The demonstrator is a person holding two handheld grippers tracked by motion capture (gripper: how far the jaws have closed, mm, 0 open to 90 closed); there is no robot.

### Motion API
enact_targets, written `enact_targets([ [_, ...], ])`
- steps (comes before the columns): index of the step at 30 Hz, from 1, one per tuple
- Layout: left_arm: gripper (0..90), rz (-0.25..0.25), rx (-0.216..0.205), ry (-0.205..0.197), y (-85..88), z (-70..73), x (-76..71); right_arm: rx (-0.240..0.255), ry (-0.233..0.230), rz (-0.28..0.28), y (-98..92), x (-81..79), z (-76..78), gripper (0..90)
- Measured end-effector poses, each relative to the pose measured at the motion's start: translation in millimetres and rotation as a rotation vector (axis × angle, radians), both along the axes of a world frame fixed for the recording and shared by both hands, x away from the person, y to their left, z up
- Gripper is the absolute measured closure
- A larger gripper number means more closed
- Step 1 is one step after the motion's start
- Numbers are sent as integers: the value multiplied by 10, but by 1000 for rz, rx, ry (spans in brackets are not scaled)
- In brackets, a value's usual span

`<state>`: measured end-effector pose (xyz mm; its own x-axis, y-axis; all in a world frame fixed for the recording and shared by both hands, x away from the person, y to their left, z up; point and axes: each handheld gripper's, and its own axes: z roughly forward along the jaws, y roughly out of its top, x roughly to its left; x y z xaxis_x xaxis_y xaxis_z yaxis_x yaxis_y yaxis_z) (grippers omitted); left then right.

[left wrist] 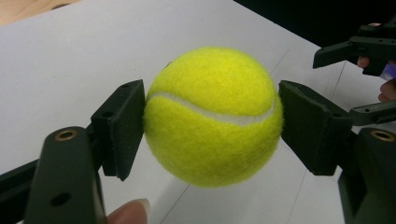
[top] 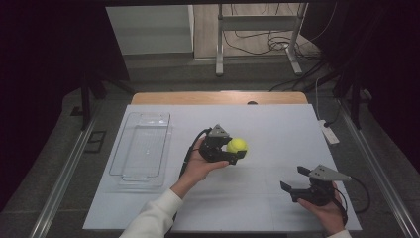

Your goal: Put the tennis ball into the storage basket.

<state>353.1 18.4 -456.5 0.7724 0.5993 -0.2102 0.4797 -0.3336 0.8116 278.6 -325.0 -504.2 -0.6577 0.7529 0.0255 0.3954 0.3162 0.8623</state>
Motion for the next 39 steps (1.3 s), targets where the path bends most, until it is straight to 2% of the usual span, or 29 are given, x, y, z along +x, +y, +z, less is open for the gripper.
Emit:
enact_targets([
  [29, 277, 21, -22, -15, 185, 41, -30, 1, -1, -3, -4, -3, 0, 114],
  [39, 277, 56, -48, -48, 287, 102, -35, 2, -4, -1, -4, -4, 1, 114],
])
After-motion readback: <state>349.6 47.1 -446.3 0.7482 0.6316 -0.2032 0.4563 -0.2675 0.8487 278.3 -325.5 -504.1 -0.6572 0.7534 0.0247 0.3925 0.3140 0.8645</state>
